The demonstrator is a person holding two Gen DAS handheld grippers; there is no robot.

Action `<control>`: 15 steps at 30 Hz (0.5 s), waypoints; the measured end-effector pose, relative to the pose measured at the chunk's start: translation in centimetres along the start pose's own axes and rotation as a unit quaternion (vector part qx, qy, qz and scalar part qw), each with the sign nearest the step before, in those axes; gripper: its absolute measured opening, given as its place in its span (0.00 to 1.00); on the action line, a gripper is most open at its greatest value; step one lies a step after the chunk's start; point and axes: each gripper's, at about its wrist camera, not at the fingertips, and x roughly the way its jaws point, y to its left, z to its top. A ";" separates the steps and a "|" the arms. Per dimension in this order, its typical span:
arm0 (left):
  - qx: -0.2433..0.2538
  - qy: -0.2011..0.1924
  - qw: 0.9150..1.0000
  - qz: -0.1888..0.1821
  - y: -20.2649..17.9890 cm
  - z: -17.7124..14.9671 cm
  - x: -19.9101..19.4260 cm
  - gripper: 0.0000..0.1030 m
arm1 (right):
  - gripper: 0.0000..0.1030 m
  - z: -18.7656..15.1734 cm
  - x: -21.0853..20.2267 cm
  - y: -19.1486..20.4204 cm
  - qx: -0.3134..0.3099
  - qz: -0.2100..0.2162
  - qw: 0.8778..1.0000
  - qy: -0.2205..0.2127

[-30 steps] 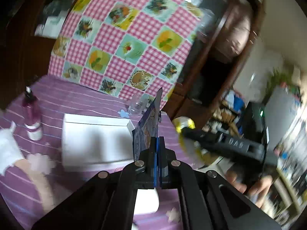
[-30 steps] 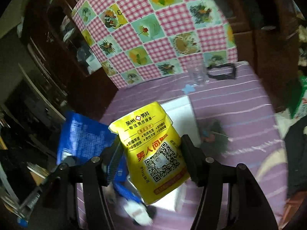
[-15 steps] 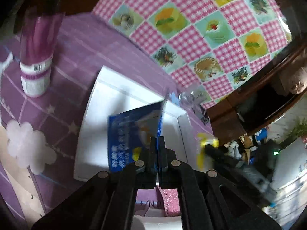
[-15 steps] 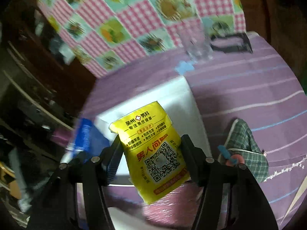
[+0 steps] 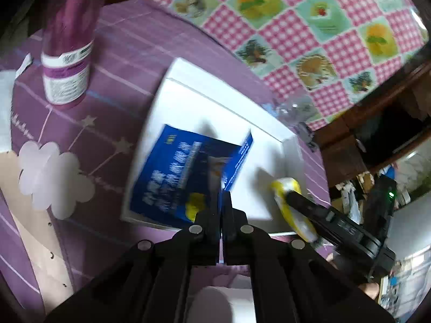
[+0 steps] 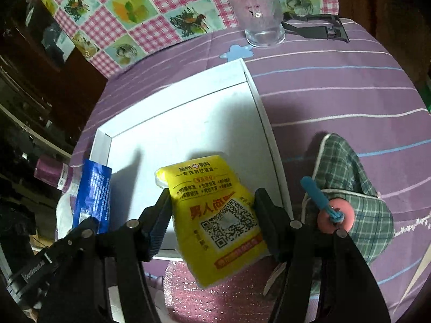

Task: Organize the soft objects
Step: 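Lower the blue packet into the white box with the left tool while the right tool places the yellow packet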

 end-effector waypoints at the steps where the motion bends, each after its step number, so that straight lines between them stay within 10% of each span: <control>1: -0.005 0.003 1.000 0.002 0.4 0.1 0.1 0.00 | 0.60 -0.1 -0.1 -0.1 0.006 -0.004 1.000 0.012; 9: 0.015 0.008 0.998 0.056 0.5 -0.1 0.9 0.03 | 0.65 -0.5 -0.4 -0.2 0.027 0.003 0.999 0.026; 15: 0.054 -0.001 0.996 0.075 -0.2 -0.3 0.5 0.17 | 0.72 -0.3 -1.8 -2.1 0.106 0.079 0.990 -0.052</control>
